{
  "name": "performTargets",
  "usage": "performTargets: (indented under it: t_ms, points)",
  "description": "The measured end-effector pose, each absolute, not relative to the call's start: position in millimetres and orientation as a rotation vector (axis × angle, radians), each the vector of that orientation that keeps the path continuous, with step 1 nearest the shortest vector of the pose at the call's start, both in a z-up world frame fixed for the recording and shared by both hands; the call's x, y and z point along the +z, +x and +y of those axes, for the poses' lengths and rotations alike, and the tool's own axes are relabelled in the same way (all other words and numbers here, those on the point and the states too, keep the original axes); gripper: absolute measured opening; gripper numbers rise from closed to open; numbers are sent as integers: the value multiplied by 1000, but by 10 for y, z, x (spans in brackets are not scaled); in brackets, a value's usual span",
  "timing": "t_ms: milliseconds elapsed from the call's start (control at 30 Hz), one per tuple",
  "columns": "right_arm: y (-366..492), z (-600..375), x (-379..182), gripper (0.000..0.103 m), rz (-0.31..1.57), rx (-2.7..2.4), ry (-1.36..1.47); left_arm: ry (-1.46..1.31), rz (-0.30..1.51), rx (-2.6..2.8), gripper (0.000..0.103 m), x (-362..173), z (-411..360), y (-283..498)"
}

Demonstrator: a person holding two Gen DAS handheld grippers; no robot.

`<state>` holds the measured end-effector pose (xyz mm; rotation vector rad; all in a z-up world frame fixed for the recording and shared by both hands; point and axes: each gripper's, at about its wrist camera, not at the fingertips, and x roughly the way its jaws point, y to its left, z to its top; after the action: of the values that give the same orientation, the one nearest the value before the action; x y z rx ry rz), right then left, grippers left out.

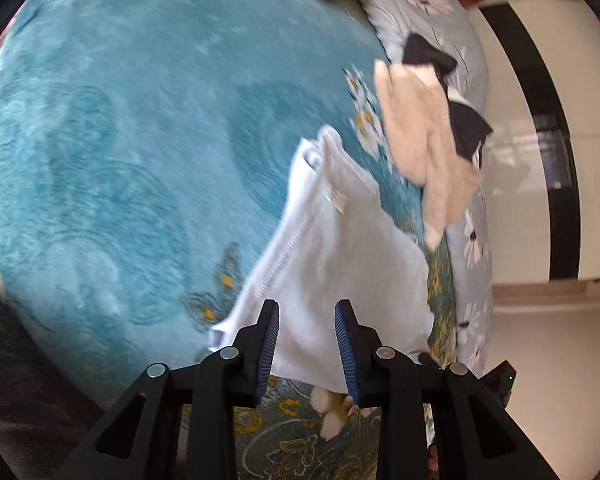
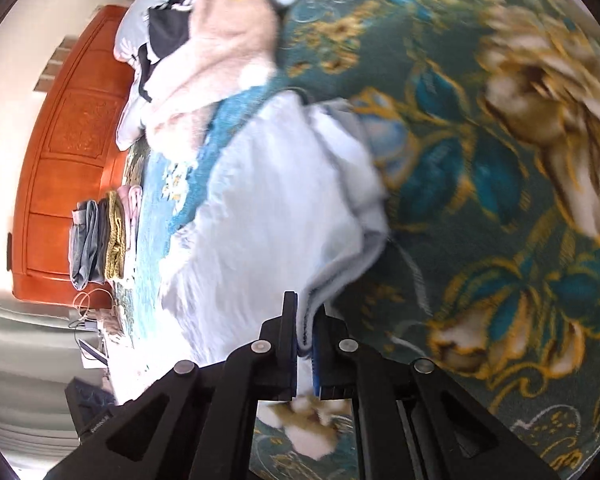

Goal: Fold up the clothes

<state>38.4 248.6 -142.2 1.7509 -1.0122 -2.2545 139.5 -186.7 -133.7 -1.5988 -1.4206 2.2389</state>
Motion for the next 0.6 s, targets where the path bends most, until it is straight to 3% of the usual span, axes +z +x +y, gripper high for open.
performTargets:
  t_ms: [233,433,600]
  points:
    - [55,1744,-1021,4,-744,-2279,1704,-1463,-1742,2243,32,-1403,-2547,1794]
    - [327,725,-606,4,-309,-2117,1450,-1451,-1758,2236,32,-1416,-2577,1844]
    - [488,183,-1223,4,-143,-1970,1622,-1497,-1708,2219,32,-1428,-2488,1832]
